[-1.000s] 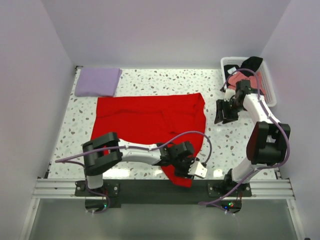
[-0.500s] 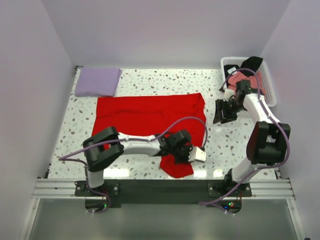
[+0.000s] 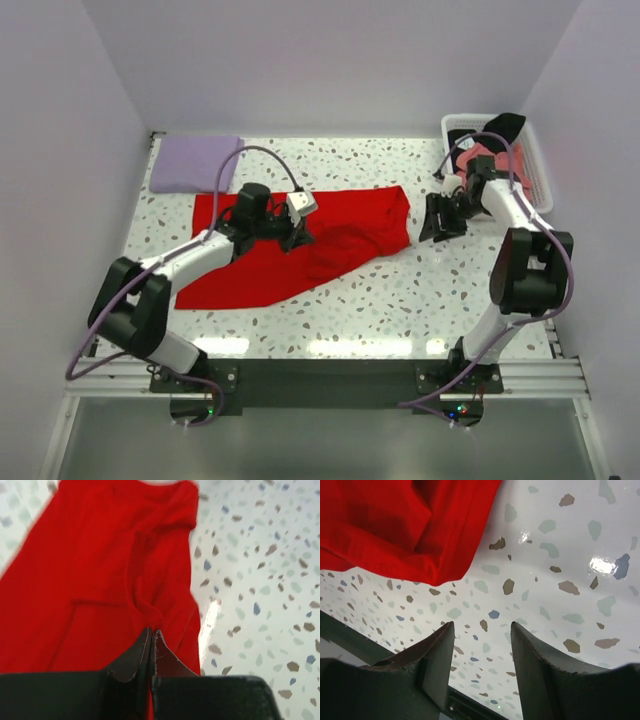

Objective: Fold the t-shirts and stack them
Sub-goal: Fold the tshirt

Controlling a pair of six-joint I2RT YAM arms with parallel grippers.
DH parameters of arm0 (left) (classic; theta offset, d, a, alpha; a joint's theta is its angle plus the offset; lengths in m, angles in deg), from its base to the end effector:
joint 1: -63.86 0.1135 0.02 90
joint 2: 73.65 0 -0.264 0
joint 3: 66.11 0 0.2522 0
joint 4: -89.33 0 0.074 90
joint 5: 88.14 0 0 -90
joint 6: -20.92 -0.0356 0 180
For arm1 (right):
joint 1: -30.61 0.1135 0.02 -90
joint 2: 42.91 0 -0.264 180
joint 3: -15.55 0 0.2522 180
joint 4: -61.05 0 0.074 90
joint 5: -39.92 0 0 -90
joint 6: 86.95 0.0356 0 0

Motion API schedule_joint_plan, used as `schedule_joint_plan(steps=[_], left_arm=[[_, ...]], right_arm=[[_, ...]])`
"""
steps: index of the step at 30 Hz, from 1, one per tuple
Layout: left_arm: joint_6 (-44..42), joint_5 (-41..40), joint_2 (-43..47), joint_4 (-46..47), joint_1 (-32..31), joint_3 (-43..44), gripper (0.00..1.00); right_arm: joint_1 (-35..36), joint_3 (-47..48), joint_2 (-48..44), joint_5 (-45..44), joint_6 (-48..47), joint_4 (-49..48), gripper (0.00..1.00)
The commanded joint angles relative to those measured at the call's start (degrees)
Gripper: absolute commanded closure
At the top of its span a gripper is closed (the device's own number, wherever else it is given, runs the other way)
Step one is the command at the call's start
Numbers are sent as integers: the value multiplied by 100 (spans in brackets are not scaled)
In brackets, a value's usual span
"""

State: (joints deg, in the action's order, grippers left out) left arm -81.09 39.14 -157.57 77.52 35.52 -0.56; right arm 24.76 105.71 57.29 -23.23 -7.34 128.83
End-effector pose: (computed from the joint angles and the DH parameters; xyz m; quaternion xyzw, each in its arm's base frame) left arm 0.2713 -0.1708 0.2451 0.4329 0.7160 -0.3413 0.4283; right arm 0.3373 -0.0184 0.2260 -0.0629 0.9655 0.2140 0.1348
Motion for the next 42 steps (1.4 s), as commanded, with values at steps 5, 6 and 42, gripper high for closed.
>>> schedule_joint_plan(steps=[5, 6, 42], left_arm=[[67, 34, -1098, -370, 372, -187, 100], [146, -166, -1196, -380, 399, -135, 100], [-249, 183, -1443, -960, 663, 121, 100]], right_arm=[[320, 165, 263, 514, 581, -383, 47], [356, 121, 280, 514, 608, -427, 47], [1077, -425, 1221, 2184, 1585, -1766, 49]])
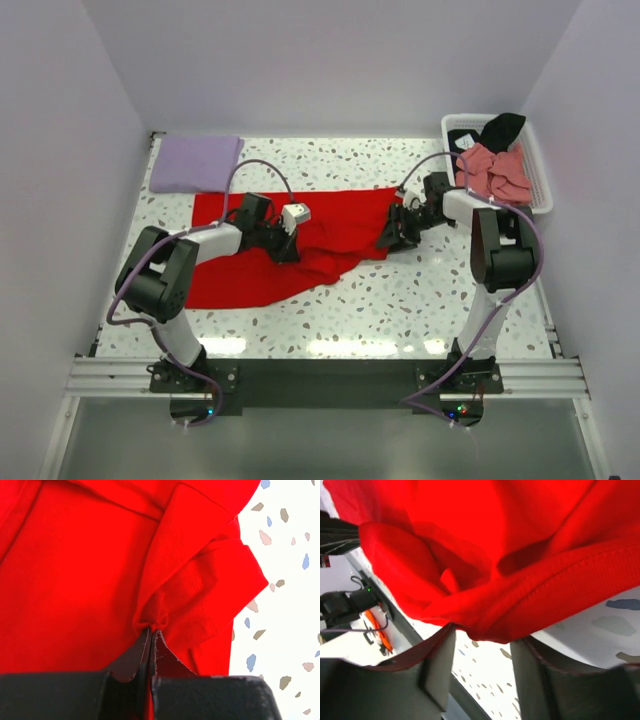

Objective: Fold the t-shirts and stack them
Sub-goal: Fold the tshirt

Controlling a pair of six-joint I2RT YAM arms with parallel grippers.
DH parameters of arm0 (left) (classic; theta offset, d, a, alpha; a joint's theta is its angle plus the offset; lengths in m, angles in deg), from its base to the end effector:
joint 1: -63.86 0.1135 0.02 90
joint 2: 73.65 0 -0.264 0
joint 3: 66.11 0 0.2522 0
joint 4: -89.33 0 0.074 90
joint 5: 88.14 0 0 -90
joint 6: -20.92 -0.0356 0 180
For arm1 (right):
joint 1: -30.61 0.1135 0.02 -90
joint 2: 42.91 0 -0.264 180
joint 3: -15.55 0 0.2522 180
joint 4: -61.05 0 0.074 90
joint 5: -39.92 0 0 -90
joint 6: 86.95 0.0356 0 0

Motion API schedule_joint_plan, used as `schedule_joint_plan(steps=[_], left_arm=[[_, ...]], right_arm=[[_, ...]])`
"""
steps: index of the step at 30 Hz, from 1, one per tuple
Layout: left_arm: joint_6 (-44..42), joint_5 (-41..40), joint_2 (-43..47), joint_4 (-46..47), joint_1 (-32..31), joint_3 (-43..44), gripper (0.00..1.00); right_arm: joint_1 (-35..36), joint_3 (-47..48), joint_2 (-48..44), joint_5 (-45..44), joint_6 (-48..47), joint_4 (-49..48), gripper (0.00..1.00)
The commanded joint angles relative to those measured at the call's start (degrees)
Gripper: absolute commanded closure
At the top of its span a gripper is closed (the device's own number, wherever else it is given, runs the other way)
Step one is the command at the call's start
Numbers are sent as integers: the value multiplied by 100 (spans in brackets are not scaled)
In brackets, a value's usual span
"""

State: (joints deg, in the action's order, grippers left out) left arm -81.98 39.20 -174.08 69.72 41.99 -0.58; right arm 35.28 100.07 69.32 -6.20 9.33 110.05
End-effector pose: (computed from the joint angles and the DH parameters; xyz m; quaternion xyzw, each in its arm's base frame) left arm 0.3019 -0.1445 0.1455 0.3627 0.8319 -0.3265 0.2640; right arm 0.3628 0.0544 0.1436 -0.0303 0.9219 0.3797 0.0714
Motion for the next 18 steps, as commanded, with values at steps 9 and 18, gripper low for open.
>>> schedule_joint_plan(steps=[9, 18], left_arm=[[-221, 396, 523, -408, 7, 167, 100], [-678, 1099, 1050, -787, -1204, 176, 100]], right_arm=[[-290, 797, -271, 464, -1199, 1720, 75], [-625, 1703, 62, -282, -2034, 2740, 100]])
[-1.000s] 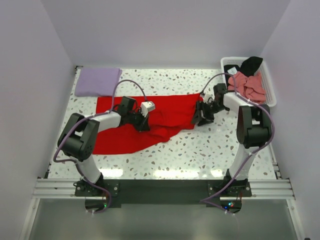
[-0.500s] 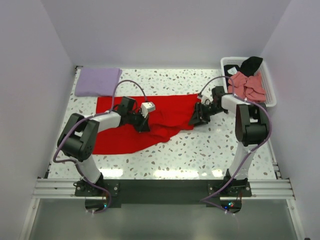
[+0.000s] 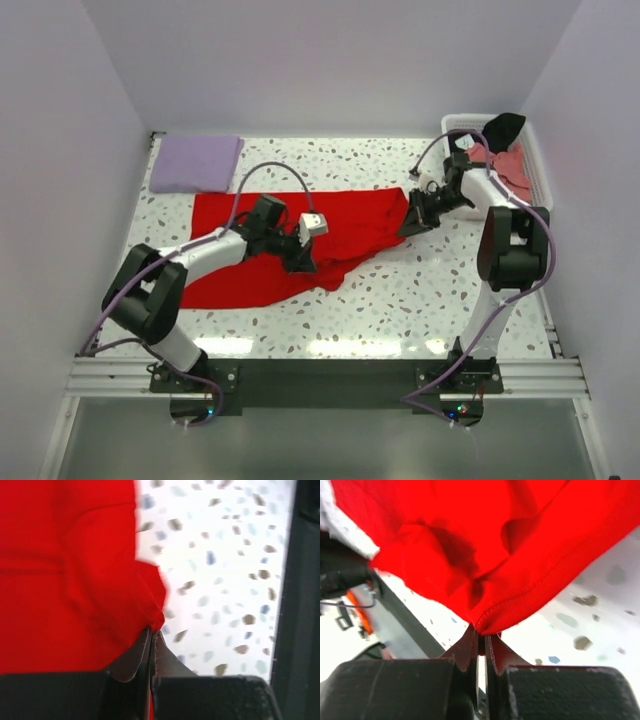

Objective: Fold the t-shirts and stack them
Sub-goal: Fold the tshirt

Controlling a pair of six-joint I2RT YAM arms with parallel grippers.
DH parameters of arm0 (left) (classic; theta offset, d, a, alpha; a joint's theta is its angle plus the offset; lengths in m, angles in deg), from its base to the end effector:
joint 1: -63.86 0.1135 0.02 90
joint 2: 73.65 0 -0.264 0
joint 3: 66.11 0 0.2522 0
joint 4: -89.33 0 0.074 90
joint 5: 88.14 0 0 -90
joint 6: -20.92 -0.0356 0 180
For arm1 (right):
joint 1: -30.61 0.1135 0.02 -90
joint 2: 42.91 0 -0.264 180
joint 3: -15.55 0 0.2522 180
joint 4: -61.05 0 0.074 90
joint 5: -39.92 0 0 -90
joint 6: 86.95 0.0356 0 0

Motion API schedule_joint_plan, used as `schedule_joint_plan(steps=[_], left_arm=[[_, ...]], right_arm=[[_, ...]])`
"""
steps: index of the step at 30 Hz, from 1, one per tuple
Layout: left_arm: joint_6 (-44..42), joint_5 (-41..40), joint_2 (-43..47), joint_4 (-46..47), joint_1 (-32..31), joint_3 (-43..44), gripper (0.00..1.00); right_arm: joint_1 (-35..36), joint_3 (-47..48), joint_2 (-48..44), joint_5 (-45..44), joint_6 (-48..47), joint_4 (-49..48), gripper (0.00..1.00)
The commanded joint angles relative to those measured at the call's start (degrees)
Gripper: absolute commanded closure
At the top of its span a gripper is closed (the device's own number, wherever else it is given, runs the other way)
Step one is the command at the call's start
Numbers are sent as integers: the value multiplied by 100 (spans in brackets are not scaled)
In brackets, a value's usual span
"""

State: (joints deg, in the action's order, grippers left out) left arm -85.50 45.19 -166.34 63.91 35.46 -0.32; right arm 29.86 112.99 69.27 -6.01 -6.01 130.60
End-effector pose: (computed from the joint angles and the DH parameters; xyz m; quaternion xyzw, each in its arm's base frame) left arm 0.2684 -0.1729 0.1840 0.4455 0.7677 -0.3788 0.2620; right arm 0.3738 0.0199 0.1947 -0.0857 0.9220 0.3694 0.0780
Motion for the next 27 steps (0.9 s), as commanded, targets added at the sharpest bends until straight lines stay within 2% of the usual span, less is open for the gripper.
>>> schedule_joint_plan(steps=[1, 7, 13, 14, 15, 17, 21, 24, 27], left_arm=[[-239, 553, 303, -153, -718, 141, 100], [-115, 203, -73, 260, -2395, 430, 100], [-71, 193, -944, 94, -2969, 949, 98], [-89, 176, -988, 7, -2978, 975, 86], [-167, 167, -1023, -98, -2978, 1071, 80], [-361, 141, -963, -327, -2978, 1099, 71], [-494, 263, -305, -591, -2785, 959, 66], [-239, 597, 170, -688, -2198, 888, 65], [-141, 554, 488, -925, -1381, 827, 66]], right_arm=[[-109, 473, 119, -390, -631, 740, 100], [-232, 939, 286, -1119, -1290, 1416, 100], [-303, 809, 217, -1998, -1766, 1760, 96], [-303, 677, 147, -2112, -1792, 1725, 81], [-311, 606, 103, -2331, -1818, 1664, 72], [-311, 457, -3, -2517, -1836, 1584, 60], [-311, 517, -231, -2948, -2037, 1600, 51], [-311, 597, -398, -3045, -2248, 1698, 51], [-242, 615, -574, -2677, -2206, 1628, 54]])
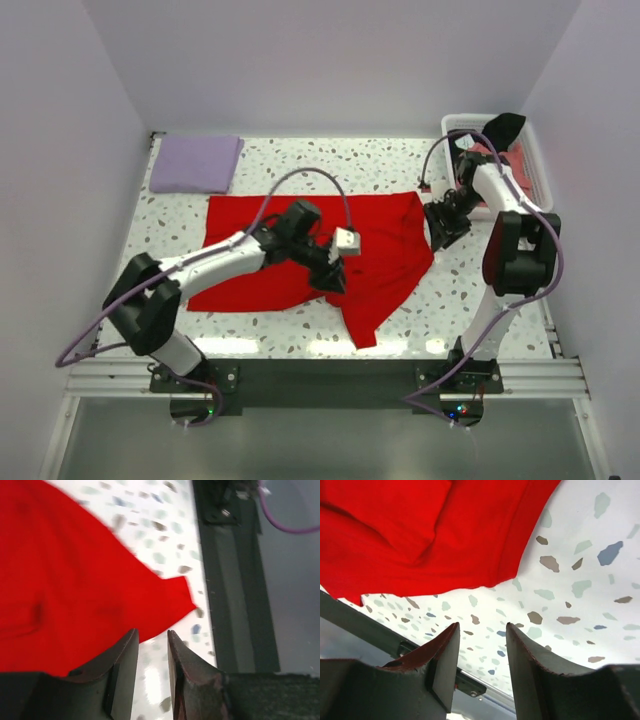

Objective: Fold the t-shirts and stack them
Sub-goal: Fold the tshirt

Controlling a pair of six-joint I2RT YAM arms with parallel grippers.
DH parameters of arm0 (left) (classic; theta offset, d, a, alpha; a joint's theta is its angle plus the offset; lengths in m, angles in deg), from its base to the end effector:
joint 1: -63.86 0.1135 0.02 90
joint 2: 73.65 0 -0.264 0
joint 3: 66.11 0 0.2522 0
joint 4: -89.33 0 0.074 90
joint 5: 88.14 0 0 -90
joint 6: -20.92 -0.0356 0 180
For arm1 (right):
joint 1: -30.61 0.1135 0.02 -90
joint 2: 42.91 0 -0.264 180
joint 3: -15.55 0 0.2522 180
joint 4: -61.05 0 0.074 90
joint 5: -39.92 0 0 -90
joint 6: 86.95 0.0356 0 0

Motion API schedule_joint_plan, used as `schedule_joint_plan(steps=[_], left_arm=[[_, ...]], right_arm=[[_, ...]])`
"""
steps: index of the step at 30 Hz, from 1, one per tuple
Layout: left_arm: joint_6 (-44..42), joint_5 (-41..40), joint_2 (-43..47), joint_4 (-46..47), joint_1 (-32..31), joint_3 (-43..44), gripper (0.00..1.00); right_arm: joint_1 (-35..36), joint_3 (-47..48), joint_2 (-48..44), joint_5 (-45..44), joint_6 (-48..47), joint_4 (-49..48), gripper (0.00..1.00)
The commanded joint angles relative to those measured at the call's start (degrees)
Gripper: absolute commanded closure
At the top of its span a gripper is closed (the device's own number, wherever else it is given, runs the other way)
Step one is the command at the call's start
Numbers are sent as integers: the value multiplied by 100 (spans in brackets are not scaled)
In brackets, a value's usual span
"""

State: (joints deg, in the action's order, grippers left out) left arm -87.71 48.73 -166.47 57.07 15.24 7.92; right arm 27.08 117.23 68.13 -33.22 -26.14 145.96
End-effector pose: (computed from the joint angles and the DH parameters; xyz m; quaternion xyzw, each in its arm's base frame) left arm 0.2010 -0.2675 0.2195 0.5894 0.6469 -0.4413 0.1985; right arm 0.3555 -0.0116 0.2111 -0.2142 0.9650 0.1509 0.0059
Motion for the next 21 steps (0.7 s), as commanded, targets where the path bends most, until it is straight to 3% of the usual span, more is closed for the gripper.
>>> schedule_joint_plan(steps=[1, 7, 12, 21], left_arm=[[44, 52, 553, -294, 1096, -24, 66], [-27, -977, 230, -558, 2593, 72, 67], [237, -1706, -499, -365, 3638, 440, 67], [615, -2524, -1607, -259, 4606, 960, 69]], right_arm=[[97, 182, -496, 123, -149, 57, 55], [748, 6, -269, 239, 545, -663, 66], [854, -29, 224, -217, 704, -1190, 65], [907, 761, 1426, -842, 862, -2070, 62]])
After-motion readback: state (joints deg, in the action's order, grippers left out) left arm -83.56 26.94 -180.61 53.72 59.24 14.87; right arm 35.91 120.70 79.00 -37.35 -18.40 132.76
